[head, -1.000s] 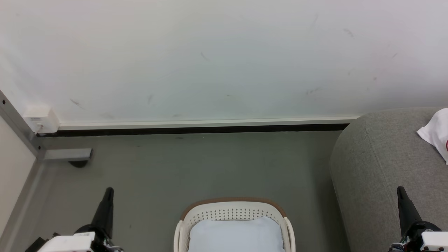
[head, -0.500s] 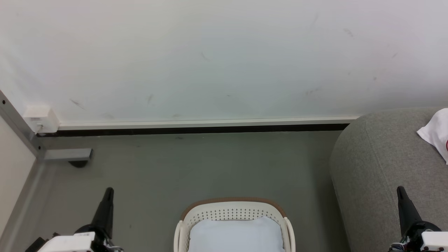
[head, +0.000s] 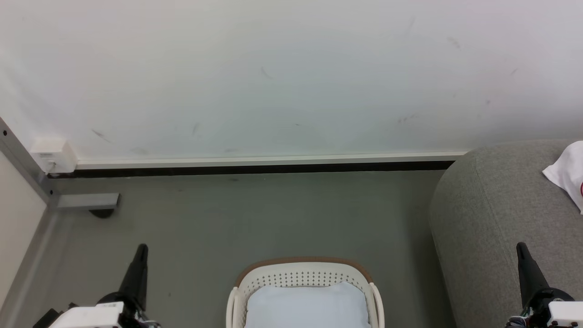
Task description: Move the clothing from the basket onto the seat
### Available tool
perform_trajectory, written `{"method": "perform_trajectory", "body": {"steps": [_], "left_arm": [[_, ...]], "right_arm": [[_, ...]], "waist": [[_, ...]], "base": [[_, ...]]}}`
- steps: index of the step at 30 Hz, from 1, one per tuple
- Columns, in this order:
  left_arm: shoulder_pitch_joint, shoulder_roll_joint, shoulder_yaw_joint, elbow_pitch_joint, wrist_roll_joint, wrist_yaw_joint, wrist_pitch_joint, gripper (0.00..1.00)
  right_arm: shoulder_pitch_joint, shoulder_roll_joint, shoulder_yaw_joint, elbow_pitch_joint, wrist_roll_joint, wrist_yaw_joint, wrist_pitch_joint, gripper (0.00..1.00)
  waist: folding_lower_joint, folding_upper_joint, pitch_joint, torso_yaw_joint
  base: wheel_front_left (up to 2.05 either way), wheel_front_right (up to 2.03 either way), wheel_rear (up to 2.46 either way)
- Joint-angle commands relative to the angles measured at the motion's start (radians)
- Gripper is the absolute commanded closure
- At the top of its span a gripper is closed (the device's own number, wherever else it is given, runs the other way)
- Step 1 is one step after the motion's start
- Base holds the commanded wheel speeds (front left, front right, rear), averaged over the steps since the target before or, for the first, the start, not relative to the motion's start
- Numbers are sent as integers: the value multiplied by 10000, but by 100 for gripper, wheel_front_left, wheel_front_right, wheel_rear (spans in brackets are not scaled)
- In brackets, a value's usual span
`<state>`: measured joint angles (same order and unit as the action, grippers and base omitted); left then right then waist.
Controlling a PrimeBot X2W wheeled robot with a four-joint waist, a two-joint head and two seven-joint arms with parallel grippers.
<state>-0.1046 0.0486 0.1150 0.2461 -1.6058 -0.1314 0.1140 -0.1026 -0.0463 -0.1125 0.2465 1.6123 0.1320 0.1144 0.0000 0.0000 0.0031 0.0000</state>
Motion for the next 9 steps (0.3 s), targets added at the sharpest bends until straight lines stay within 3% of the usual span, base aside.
{"method": "perform_trajectory", "body": {"steps": [1, 9], "left_arm": [[-81, 30, 19, -39, -132, -11, 36, 100], [-81, 30, 19, -40, -132, -11, 36, 100]], "right_arm": [[-118, -75, -37, -50, 15, -25, 28, 100], [-118, -75, -37, -50, 15, -25, 28, 100]], "waist": [[0, 0, 0, 0], [0, 0, 0, 0]], "base": [[0, 0, 0], [0, 0, 0]]}}
